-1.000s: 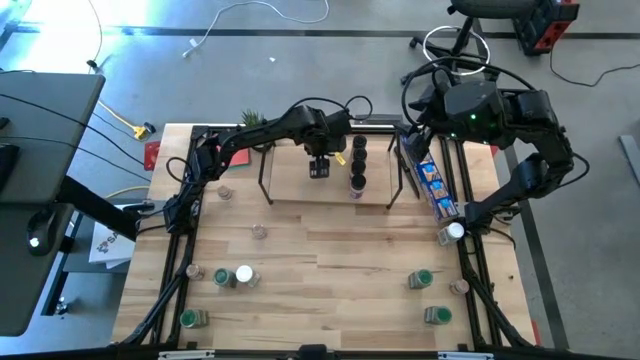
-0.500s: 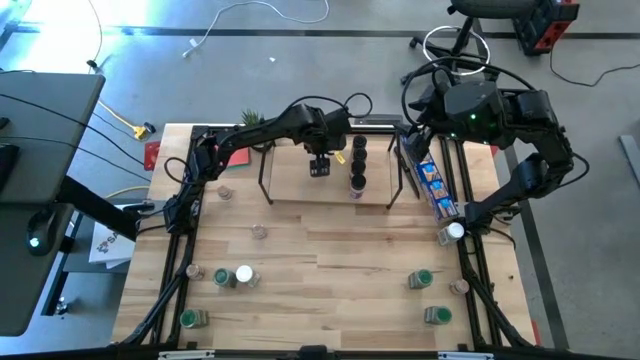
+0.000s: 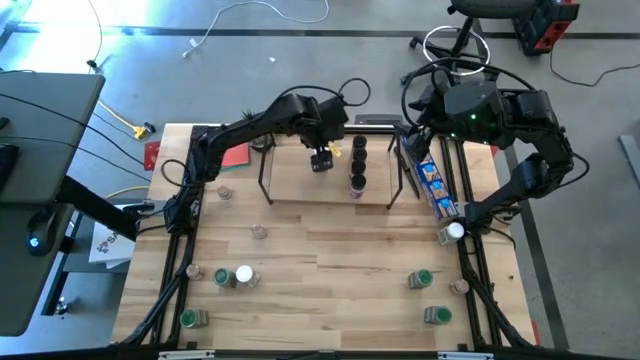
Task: Shelf spices
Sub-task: Put the white seasoning bottle on the shelf aligned with the other white seasoning bottles
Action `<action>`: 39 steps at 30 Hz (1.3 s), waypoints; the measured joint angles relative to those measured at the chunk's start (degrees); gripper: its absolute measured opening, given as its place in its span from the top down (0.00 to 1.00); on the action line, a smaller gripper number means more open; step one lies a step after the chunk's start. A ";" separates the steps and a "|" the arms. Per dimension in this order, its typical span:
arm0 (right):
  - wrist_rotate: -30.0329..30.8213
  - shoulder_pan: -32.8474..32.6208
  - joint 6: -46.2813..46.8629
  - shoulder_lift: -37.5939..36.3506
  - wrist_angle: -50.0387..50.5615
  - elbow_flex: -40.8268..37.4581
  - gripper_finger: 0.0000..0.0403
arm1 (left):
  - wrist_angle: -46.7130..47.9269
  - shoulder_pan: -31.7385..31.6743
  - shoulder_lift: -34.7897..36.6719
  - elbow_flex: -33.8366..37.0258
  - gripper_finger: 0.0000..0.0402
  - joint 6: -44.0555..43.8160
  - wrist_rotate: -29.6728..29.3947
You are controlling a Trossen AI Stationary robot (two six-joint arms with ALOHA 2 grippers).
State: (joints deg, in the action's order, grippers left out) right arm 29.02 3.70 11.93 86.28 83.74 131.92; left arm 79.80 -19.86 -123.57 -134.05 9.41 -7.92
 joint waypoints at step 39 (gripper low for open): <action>-12.29 3.76 -15.33 0.02 -5.54 -0.04 0.30 | -3.57 49.73 32.04 54.42 0.27 -19.08 8.33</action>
State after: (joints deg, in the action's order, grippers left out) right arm 16.72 7.46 -3.40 86.30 78.19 131.87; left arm 76.23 29.88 -91.53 -79.62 -9.67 0.41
